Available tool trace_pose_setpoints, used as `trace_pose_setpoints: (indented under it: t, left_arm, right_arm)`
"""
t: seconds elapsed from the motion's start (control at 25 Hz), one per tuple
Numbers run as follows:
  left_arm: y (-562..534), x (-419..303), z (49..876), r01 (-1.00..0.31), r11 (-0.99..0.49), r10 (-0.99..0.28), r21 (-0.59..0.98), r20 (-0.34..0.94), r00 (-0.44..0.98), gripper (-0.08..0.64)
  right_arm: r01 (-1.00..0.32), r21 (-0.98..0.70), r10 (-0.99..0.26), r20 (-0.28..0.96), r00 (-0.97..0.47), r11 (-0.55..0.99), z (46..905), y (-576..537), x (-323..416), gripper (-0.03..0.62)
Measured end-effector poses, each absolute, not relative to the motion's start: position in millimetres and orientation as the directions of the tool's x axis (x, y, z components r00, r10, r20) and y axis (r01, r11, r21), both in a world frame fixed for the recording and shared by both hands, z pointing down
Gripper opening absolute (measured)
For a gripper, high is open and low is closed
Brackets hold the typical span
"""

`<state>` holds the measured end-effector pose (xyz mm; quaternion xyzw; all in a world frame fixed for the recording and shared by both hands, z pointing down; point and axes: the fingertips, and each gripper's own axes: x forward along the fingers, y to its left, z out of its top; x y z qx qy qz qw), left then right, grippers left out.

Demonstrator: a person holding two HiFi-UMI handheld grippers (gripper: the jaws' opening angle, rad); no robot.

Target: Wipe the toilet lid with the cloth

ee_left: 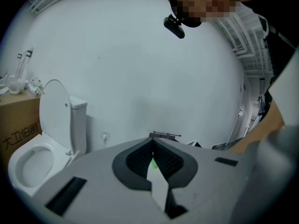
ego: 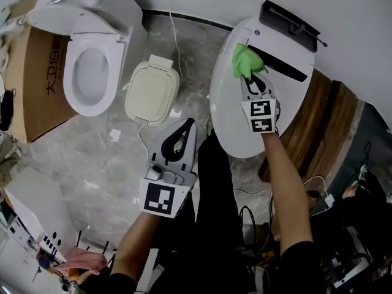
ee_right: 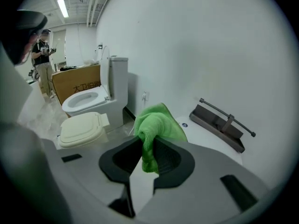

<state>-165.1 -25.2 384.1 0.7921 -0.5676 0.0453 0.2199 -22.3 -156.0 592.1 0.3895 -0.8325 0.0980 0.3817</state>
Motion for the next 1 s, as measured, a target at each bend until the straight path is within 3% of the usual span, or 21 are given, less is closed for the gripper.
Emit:
trace_pose_setpoints:
  t: [0.48,0.72,1.0]
  left_arm:
    - [-87,-151,400,-0.939,-0.17,-0.905,0.3,0.329,0.268,0.009]
    - [-93,-146,410,-0.941,-0.156,-0.899,0.301,0.35,0.262,0.009]
    - [-92,-143,414,-0.94,-0.172,-0.896,0.293,0.35,0.273,0.009]
  right_arm:
    - [-0.67,0.174,-0.525,0.768,-0.366,0.722,624,-279,-17,0.087]
    - [-0.662,0.116,-0.423,0.846,-0.325,0.74,656,-284,-24,0.086]
    - [-0.618,0.128,-0.405,0.851,-0.333,0.776,661,-276,-34,0.086]
